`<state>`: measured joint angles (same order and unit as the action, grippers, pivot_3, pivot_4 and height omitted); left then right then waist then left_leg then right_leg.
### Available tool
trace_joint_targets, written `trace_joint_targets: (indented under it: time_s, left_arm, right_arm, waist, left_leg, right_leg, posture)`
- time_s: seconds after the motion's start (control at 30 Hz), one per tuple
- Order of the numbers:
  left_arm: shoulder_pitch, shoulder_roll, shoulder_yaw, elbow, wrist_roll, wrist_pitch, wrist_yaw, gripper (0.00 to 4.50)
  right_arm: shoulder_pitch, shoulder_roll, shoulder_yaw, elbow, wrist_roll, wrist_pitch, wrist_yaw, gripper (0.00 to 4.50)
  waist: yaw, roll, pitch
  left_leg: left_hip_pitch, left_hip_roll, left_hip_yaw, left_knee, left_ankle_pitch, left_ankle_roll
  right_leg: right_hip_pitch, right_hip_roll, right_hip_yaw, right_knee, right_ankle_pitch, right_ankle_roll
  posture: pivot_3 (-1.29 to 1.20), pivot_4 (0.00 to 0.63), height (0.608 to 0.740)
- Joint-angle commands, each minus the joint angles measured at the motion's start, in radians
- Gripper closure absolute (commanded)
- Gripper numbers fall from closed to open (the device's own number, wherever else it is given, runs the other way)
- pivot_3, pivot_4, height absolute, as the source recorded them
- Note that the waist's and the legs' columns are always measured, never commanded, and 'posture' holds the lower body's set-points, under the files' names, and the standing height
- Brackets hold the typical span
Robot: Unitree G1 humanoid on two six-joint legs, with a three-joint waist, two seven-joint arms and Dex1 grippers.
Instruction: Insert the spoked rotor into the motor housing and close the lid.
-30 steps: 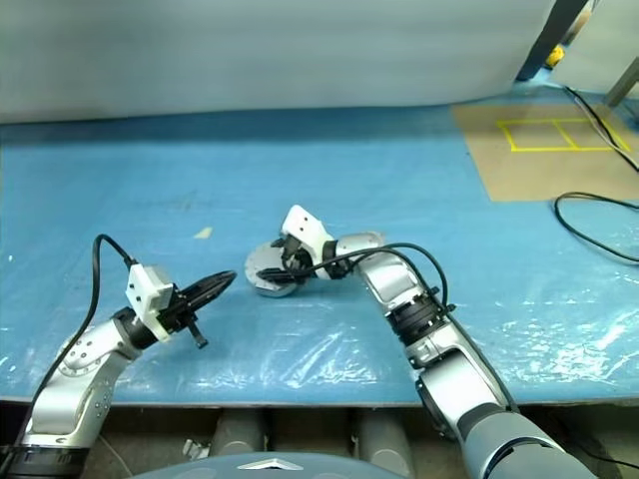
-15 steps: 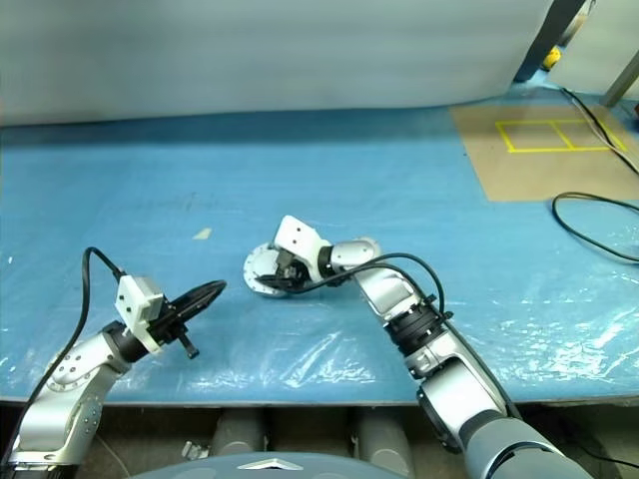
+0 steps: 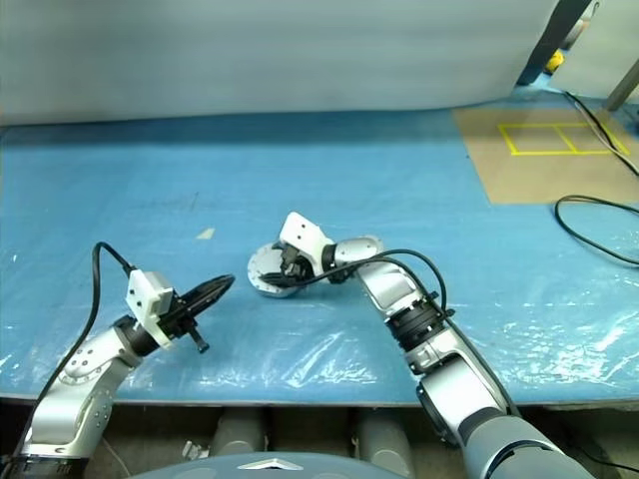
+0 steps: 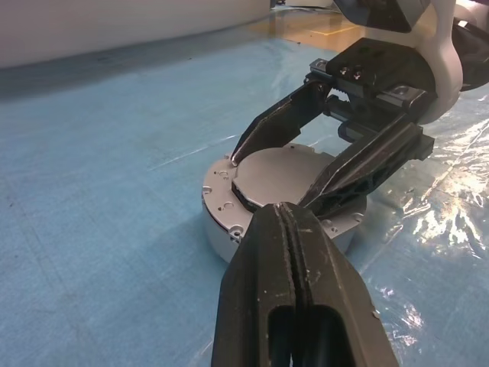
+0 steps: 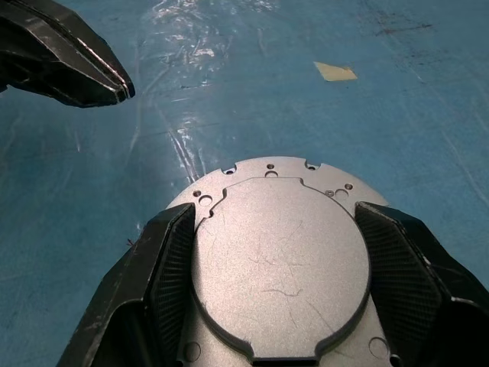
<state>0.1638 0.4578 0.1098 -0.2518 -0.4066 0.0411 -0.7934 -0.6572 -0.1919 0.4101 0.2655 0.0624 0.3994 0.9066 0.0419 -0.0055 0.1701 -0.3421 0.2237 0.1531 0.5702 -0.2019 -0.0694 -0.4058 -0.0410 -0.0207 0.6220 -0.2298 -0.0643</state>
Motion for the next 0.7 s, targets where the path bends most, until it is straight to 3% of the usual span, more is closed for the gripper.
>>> trace_joint_targets:
  time_s: [0.03,0.4,0.7]
  left_arm:
    - [-0.008,0.008,-0.001,-0.042,-0.007,0.002,0.002,4.50]
    - [-0.022,0.008,-0.011,-0.042,-0.003,0.013,0.004,4.50]
    - [-0.039,0.005,-0.022,-0.026,0.005,0.007,-0.001,4.50]
  right_arm:
    - [0.005,-0.010,-0.015,0.035,0.005,0.048,0.002,1.55]
    - [0.005,-0.030,0.027,0.090,-0.066,-0.034,-0.022,1.55]
    - [0.009,-0.002,0.005,0.106,-0.070,0.002,-0.087,1.55]
  waist:
    - [0.002,0.000,0.000]
    - [0.002,0.000,0.000]
    - [0.002,0.001,-0.001]
  left_leg:
    - [0.001,0.000,0.000,0.000,0.000,0.000]
    - [0.001,0.000,0.000,0.000,0.000,0.000]
    - [0.007,0.000,0.000,-0.001,-0.002,0.003]
  right_leg:
    - [0.000,0.000,0.000,0.000,0.000,0.000]
    - [0.000,0.000,0.000,0.000,0.000,0.000]
    - [0.003,0.000,0.000,0.001,-0.003,0.006]
  posture:
    - [0.00,0.150,0.740]
    - [0.00,0.150,0.740]
    - [0.00,0.150,0.740]
